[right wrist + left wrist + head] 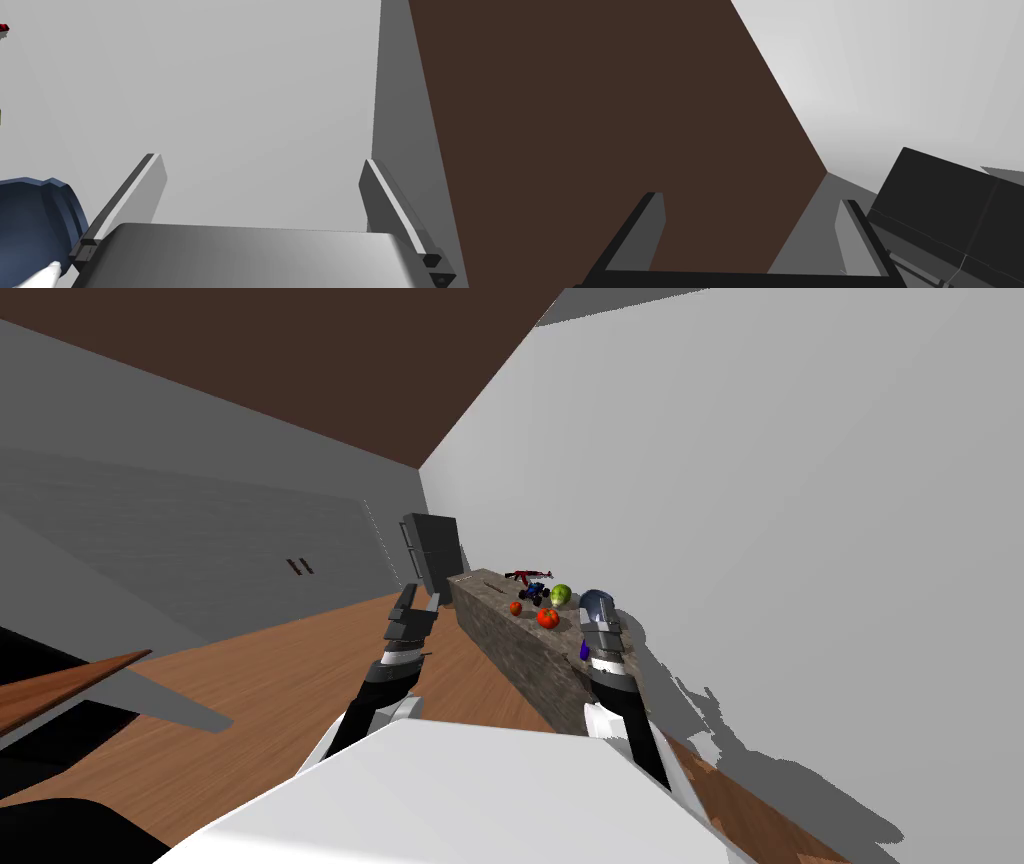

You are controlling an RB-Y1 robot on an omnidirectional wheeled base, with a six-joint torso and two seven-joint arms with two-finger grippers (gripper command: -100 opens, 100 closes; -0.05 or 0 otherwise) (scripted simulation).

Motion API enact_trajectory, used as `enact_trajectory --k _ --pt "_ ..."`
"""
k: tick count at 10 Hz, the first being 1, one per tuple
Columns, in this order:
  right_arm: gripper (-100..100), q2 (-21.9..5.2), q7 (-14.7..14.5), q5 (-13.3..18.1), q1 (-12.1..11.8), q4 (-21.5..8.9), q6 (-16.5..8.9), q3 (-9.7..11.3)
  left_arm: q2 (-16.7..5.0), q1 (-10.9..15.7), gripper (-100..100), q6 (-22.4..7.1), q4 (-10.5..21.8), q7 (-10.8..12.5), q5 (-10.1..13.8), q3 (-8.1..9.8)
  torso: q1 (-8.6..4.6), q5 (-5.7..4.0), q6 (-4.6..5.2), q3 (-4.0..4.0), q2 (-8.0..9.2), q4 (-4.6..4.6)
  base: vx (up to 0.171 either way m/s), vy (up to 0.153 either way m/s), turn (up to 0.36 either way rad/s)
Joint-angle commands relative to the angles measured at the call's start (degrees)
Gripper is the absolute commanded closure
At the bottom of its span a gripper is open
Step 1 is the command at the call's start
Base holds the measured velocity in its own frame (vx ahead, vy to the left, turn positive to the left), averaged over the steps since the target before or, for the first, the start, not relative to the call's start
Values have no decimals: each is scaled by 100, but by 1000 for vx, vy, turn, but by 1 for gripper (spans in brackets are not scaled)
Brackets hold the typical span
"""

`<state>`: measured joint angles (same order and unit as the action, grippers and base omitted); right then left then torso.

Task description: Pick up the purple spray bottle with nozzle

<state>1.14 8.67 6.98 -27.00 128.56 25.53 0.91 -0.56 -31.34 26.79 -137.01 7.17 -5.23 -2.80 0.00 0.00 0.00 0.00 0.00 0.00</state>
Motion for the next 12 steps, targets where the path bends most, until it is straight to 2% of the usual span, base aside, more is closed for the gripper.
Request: enact_trajectory --k 1,5,8,12 --pt "-100 -215 -22 35 -34 -16 -35 -8 0 0 0 0 0 0 0 0 0 0 0 0 0 0 11 17 -59" --pt "-100 -793 -151 233 -220 -108 -232 -61 0 -1 0 0 0 0 0 0 21 5 1 -7 -12 -3 30 58 -119" --pt "-100 -1118 -304 461 -423 -220 -459 -130 1 -1 0 0 0 0 0 0 32 7 2 -11 -19 -4 55 92 -174" --pt "-100 -1651 -663 985 -851 -496 -974 -310 1 -1 0 0 0 0 0 -1 68 15 2 -14 -25 -6 64 170 -272"
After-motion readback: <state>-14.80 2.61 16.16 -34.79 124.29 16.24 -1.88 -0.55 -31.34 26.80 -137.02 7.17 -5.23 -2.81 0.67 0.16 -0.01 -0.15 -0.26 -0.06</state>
